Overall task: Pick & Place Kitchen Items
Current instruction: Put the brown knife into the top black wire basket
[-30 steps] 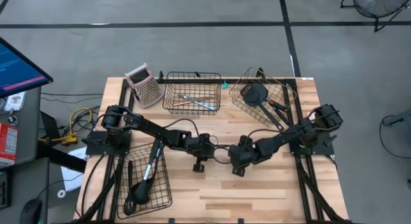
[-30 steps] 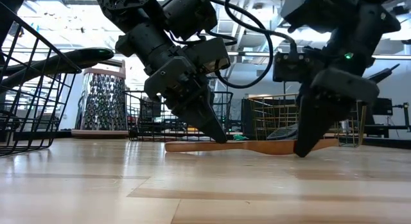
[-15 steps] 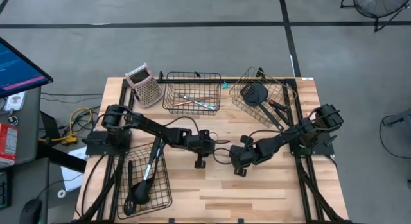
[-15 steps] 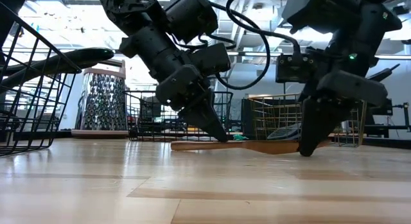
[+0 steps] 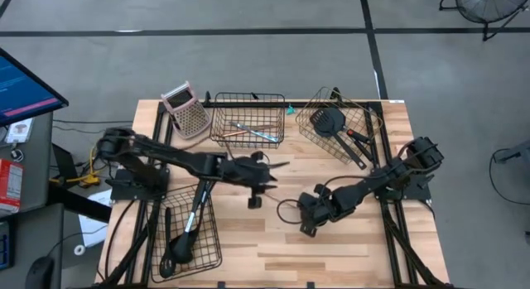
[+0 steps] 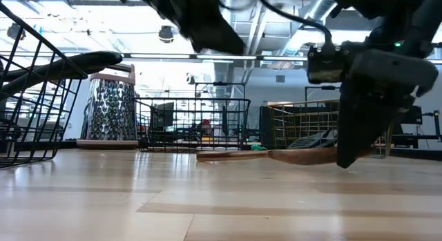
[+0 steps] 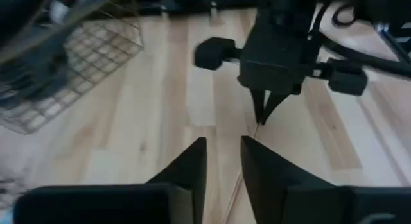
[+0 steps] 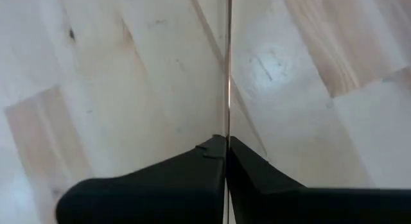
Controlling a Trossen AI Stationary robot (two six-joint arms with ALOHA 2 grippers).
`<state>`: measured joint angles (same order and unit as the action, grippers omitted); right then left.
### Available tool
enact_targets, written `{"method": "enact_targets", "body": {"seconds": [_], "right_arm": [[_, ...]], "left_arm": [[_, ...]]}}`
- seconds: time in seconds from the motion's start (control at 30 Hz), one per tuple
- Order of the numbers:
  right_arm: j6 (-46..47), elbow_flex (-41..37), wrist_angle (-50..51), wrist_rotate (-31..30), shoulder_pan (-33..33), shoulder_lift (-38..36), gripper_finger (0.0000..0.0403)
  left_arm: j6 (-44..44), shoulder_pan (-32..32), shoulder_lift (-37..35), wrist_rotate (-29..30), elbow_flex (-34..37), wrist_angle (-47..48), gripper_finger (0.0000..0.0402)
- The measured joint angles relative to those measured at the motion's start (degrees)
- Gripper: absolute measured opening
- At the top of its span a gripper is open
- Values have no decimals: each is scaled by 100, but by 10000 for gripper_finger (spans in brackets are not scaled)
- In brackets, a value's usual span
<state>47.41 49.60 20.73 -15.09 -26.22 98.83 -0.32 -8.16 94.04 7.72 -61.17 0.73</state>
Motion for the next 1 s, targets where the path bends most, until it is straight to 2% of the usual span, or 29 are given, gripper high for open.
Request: {"method": "enact_targets", "body": {"seconds": [0.1, 0.27, 0.47, 0.6, 0.77, 1.0], "right_arm": [[365, 26, 27, -145, -142, -88, 0], [518, 397, 286, -482, -202, -339, 0], [-357, 1465, 954, -701, 299, -428, 0], [-1340, 2372, 1335, -744, 869, -429, 0], [-2304, 3018, 1582, -679, 1894, -435, 0], [-3399, 3504, 1554, 56, 3283, -117, 0]], "left_arm": [[-61, -2, -577, 130, 2, 368, 92], [-502, -4, -1651, 459, 7, 813, 92], [-981, -15, -2961, 484, 2, 806, 76], [-1225, -20, -3797, 472, 7, 859, 54], [-1236, -75, -4653, 445, 7, 851, 15], [-1217, -179, -5181, 453, 7, 870, 1]]}}
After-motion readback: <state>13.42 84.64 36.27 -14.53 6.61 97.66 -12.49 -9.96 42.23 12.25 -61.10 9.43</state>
